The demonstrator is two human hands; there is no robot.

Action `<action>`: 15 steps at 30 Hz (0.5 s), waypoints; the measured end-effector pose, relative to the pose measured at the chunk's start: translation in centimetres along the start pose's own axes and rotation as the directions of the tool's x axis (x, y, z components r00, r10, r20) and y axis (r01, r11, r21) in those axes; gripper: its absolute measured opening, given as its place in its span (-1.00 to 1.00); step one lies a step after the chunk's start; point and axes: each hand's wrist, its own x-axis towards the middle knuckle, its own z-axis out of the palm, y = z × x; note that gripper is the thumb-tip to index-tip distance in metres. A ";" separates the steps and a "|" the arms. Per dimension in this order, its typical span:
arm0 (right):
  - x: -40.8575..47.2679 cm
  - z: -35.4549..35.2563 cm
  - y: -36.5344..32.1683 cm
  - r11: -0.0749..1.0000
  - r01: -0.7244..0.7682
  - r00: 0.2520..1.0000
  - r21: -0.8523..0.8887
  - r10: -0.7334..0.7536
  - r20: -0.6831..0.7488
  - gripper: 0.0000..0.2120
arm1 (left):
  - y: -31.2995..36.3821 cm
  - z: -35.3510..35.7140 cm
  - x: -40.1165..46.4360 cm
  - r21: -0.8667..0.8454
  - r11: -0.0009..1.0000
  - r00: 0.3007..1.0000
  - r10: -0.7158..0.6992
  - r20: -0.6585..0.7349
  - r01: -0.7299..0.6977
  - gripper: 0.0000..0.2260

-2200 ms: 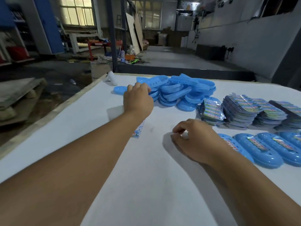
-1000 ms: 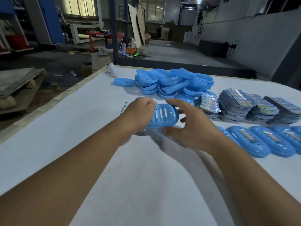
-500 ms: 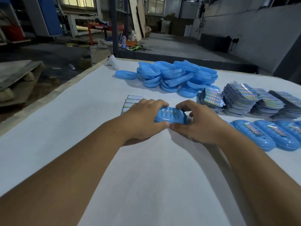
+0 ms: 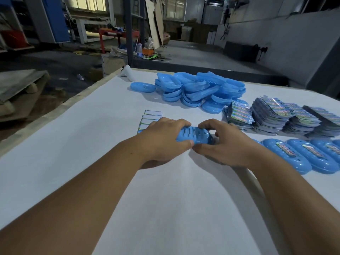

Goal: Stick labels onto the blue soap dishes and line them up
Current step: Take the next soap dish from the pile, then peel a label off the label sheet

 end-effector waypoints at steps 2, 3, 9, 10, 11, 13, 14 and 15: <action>0.0 0.0 -0.1 1.000 0.000 1.000 -0.008 0.000 -0.006 -0.38 | -0.1 -0.8 -0.1 -0.091 0.994 0.995 -0.060 -0.073 0.053 -0.61; 0.0 0.0 -0.1 1.000 0.000 1.000 -0.014 0.000 -0.006 -0.36 | -0.4 -1.4 -0.1 -0.142 0.984 0.983 -0.124 -0.137 0.104 -0.67; -0.1 -0.1 -0.1 1.000 0.011 0.999 0.018 -0.010 -0.035 -0.32 | -3.6 -4.3 -0.5 0.137 0.867 0.828 -0.394 -0.399 0.479 -0.85; -0.1 -0.1 -0.1 1.000 0.014 0.999 0.017 -0.014 -0.036 -0.33 | -3.9 -4.4 -0.7 0.163 0.847 0.821 -0.414 -0.394 0.505 -0.85; -0.2 -0.1 -0.2 1.000 0.017 0.999 0.015 -0.017 -0.034 -0.33 | -4.1 -4.3 -1.0 0.189 0.834 0.821 -0.423 -0.384 0.519 -0.80; -0.2 -0.2 -0.3 1.000 0.022 0.999 0.010 -0.021 -0.035 -0.34 | -4.2 -4.0 -1.3 0.209 0.829 0.834 -0.437 -0.338 0.519 -0.61; -0.2 -0.2 -0.3 1.000 0.023 0.999 0.012 -0.022 -0.037 -0.34 | -4.2 -3.9 -1.4 0.207 0.831 0.840 -0.444 -0.313 0.516 -0.54; -0.2 -0.2 -0.3 1.000 0.022 0.999 0.017 -0.021 -0.037 -0.34 | -4.2 -3.9 -1.4 0.198 0.835 0.843 -0.448 -0.296 0.513 -0.48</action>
